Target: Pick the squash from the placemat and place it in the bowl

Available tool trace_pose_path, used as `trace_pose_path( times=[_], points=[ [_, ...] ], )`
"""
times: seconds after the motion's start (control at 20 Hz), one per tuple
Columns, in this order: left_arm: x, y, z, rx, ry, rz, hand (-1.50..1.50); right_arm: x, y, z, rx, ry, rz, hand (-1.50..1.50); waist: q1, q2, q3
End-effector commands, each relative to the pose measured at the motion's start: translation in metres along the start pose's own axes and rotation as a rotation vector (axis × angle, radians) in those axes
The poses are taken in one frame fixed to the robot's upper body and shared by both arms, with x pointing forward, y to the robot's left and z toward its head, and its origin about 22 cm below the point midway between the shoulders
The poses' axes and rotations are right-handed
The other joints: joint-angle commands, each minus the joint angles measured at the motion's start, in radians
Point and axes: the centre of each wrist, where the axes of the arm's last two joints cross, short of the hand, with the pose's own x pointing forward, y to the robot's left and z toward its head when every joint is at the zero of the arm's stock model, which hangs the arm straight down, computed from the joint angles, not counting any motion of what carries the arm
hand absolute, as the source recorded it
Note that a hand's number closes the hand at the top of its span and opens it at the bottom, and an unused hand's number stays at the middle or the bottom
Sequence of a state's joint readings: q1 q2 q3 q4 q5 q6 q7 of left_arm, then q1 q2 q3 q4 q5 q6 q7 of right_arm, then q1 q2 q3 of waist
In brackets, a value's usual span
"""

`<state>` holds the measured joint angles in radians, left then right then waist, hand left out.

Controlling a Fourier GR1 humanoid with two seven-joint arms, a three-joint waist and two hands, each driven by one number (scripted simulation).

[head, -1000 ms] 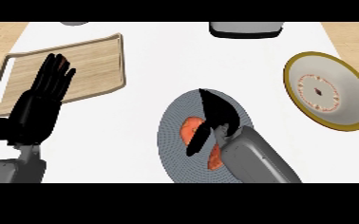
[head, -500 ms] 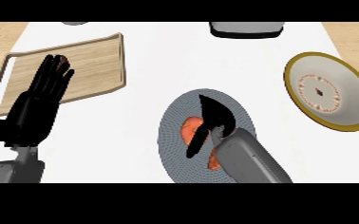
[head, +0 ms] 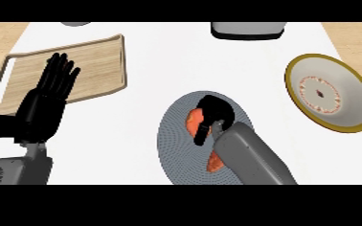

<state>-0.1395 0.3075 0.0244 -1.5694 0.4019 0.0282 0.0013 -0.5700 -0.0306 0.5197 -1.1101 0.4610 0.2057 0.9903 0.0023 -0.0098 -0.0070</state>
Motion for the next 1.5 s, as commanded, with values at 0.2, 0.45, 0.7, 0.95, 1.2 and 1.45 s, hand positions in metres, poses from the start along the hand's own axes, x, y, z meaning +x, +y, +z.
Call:
trace_pose_path(
  times=[0.2, 0.45, 0.7, 0.95, 1.2, 1.45],
  points=[
    [-0.008, 0.013, 0.006, -0.009, -0.003, -0.006, 0.00, 0.012, 0.018, 0.000, 0.018, -0.025, 0.112, 1.50, 0.005, 0.011, 0.007],
    [0.010, 0.007, 0.000, 0.024, -0.008, -0.006, 0.00, -0.025, -0.012, 0.007, -0.024, -0.117, 0.220, 1.50, -0.011, 0.006, 0.007],
    [-0.001, 0.019, 0.015, 0.084, 0.033, -0.012, 0.00, -0.095, 0.003, 0.031, -0.058, -0.470, 0.439, 1.50, -0.070, -0.014, 0.010],
    [-0.004, 0.022, 0.026, 0.067, 0.016, -0.010, 0.00, -0.172, -0.043, 0.065, -0.277, -0.568, 0.453, 1.50, -0.064, -0.006, 0.008],
    [0.011, 0.013, 0.017, 0.068, 0.001, -0.005, 0.00, -0.210, -0.084, 0.106, -0.534, -0.517, 0.332, 1.50, -0.064, -0.004, 0.008],
    [0.011, 0.022, 0.017, 0.058, 0.008, 0.004, 0.00, -0.220, -0.108, 0.152, -0.709, -0.469, 0.225, 1.50, -0.055, -0.001, 0.006]
  ],
)
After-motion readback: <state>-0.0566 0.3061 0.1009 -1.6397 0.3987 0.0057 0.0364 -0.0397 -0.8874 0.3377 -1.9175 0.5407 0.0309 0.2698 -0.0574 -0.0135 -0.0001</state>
